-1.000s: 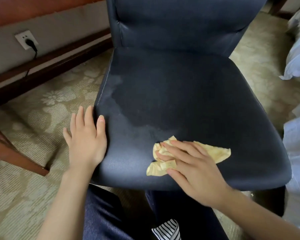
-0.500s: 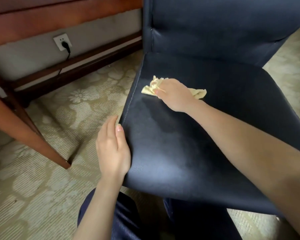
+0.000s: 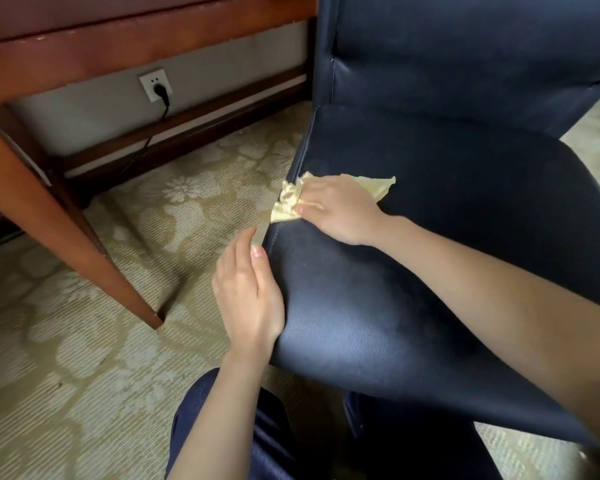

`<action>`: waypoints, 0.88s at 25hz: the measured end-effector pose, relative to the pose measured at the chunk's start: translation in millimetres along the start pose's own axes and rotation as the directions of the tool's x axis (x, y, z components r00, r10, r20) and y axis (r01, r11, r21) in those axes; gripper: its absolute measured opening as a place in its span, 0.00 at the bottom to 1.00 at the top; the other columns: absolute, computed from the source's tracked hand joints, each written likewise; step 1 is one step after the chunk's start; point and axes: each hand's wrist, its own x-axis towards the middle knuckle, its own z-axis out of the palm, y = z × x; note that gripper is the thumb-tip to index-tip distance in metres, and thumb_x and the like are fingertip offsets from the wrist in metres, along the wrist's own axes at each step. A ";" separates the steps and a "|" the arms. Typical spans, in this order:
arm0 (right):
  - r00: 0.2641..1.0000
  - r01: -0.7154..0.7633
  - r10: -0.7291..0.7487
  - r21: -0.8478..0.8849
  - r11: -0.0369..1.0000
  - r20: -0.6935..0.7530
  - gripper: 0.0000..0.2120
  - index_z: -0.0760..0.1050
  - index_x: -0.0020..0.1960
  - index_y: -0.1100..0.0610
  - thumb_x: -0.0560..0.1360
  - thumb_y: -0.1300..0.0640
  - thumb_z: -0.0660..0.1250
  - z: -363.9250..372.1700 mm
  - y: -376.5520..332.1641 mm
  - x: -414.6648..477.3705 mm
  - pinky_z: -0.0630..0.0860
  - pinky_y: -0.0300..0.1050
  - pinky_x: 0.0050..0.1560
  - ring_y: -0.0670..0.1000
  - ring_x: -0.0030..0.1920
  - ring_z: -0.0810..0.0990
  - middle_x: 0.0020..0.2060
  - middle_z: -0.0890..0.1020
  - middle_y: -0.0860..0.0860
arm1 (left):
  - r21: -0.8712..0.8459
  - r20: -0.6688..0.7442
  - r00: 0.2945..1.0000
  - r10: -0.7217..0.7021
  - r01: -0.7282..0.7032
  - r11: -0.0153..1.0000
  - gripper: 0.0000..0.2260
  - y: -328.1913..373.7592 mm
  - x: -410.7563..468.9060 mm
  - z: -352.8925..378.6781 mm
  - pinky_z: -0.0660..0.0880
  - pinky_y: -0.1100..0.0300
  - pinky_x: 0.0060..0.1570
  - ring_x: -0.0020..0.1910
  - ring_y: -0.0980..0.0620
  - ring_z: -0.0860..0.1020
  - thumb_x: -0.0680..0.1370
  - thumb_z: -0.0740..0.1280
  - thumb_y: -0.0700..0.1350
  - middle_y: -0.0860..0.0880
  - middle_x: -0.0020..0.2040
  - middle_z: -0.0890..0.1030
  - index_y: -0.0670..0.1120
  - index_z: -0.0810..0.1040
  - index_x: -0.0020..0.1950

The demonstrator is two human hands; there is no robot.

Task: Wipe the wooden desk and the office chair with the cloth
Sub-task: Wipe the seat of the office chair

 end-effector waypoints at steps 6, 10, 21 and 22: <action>0.963 0.264 -0.259 0.080 0.961 -0.071 0.07 0.82 0.39 0.58 0.73 0.58 0.68 -5.1 -25.9 -92.8 0.70 0.48 0.58 0.52 0.59 0.79 0.50 0.84 0.50 | 0.009 -0.007 1.000 0.003 -0.003 1.000 0.29 0.3 -1.1 -0.7 0.62 0.52 0.68 0.66 0.51 0.69 0.78 0.42 0.55 0.49 0.64 0.75 0.45 0.73 0.67; 0.883 0.450 -0.460 0.111 0.886 0.095 0.11 0.81 0.57 0.48 0.76 0.52 0.66 -3.8 -21.1 -167.8 0.68 0.49 0.66 0.46 0.66 0.73 0.61 0.78 0.43 | 0.015 -0.011 1.000 -0.016 0.016 1.000 0.29 -0.1 -1.0 -1.5 0.61 0.54 0.67 0.66 0.52 0.69 0.78 0.42 0.56 0.49 0.64 0.75 0.45 0.73 0.67; 0.972 0.133 -0.129 -0.009 0.991 0.195 0.12 0.74 0.59 0.56 0.81 0.55 0.55 -38.3 47.1 -70.7 0.67 0.45 0.63 0.49 0.66 0.68 0.60 0.75 0.51 | 0.039 -0.001 1.000 0.026 -0.026 0.999 0.29 0.8 -0.8 1.3 0.62 0.56 0.66 0.65 0.50 0.70 0.78 0.43 0.55 0.47 0.64 0.76 0.43 0.73 0.67; 0.975 0.092 -0.087 -0.015 0.996 0.205 0.12 0.72 0.58 0.55 0.81 0.54 0.53 -35.9 49.7 -49.5 0.70 0.50 0.58 0.51 0.63 0.70 0.57 0.75 0.51 | 0.040 0.001 1.000 0.030 -0.030 0.999 0.29 0.3 -0.4 1.2 0.61 0.57 0.65 0.65 0.50 0.70 0.78 0.43 0.55 0.47 0.64 0.76 0.43 0.73 0.67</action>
